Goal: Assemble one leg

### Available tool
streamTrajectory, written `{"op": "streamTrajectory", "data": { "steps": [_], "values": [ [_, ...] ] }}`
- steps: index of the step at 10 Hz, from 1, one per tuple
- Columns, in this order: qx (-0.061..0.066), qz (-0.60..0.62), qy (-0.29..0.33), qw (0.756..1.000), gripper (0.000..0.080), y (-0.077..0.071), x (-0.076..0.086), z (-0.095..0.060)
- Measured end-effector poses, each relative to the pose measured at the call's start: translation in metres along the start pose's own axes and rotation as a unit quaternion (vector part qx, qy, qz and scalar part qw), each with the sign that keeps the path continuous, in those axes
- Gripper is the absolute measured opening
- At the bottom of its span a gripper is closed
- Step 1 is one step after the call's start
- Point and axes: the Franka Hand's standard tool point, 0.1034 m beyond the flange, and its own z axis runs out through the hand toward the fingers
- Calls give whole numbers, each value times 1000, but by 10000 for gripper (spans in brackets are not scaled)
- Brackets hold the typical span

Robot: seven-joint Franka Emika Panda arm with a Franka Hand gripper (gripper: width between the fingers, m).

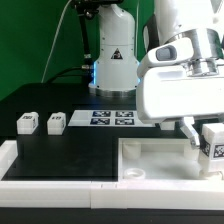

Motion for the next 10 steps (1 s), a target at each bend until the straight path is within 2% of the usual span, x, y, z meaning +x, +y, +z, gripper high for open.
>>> {"op": "streamTrajectory", "data": {
  "steps": [2, 3, 4, 5, 10],
  "values": [
    [2, 0, -10, 1000, 291, 0, 0, 1],
    [3, 0, -14, 1000, 355, 0, -2, 2],
    [3, 0, -14, 1000, 542, -1, -2, 2],
    [3, 0, -14, 1000, 616, -1, -2, 2],
    [3, 0, -15, 1000, 649, -1, -3, 2]
  ]
}}
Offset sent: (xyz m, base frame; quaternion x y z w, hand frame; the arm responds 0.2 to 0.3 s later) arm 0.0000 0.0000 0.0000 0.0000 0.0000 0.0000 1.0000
